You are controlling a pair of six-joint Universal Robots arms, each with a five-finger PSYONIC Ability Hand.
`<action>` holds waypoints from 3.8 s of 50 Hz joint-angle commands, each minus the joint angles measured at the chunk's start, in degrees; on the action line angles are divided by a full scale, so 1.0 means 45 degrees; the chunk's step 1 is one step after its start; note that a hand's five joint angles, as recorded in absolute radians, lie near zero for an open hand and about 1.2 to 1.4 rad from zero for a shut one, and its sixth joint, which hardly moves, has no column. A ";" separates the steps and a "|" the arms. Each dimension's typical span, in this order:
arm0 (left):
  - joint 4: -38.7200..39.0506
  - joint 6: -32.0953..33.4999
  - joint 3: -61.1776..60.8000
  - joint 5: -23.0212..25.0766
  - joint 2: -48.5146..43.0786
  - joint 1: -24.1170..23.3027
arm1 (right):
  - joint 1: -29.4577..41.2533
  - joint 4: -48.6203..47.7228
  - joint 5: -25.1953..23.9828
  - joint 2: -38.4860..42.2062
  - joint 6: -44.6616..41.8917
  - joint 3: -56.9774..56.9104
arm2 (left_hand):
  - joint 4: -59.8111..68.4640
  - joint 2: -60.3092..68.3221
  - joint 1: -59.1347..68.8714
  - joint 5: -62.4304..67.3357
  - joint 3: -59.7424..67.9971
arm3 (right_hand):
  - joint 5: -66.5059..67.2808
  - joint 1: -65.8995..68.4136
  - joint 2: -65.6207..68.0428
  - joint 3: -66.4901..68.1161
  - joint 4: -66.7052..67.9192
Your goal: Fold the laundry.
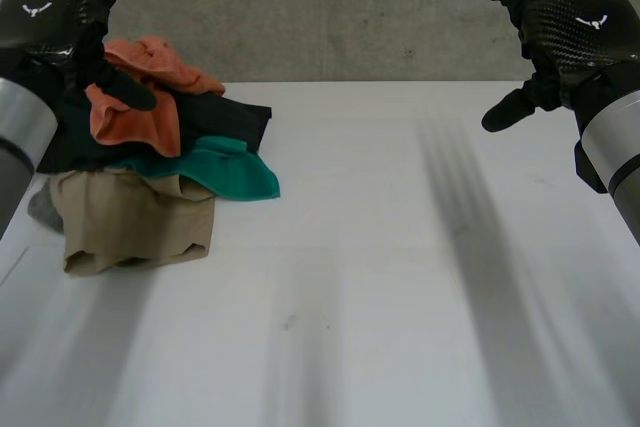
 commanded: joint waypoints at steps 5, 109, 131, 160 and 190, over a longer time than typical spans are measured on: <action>-0.0477 0.3900 0.3170 -0.0213 -0.4306 0.1331 | 0.0005 0.0020 -0.0012 0.0020 -0.0008 0.0019 | -0.0026 -0.0068 0.0041 -0.0286 -0.0086 | -0.0597 -0.0574 -0.0355 -0.0393 -0.0394; 0.0325 0.1735 -0.4092 0.2578 -0.1186 0.2698 | 0.3773 0.1350 0.1276 0.7967 0.2279 -0.2206 | 0.0759 0.0717 0.0826 0.0499 0.0699 | 0.2856 0.2878 0.3098 0.3060 0.3059; 0.0675 0.0368 -0.4269 0.2579 -0.1962 0.2601 | 0.4009 0.1153 0.0985 0.4066 0.0930 -0.3085 | 0.0908 0.0867 0.0975 0.0648 0.0848 | 1.4958 1.4981 1.5201 1.5162 1.5161; 0.3509 -0.3031 -0.0521 0.0822 -0.7179 -0.1401 | 0.5865 0.3536 0.0554 -0.0312 0.1105 -0.5294 | 0.1021 0.0979 0.1088 0.0761 0.0961 | 1.4958 1.4981 1.5201 1.5162 1.5161; 0.2163 -0.3324 0.1221 -0.0116 -0.6678 -0.2305 | 0.5124 0.4434 0.0515 -0.2422 0.0716 -0.5235 | 1.5220 1.5179 1.5287 1.4960 1.5160 | 1.4958 1.4981 1.5201 1.5162 1.5161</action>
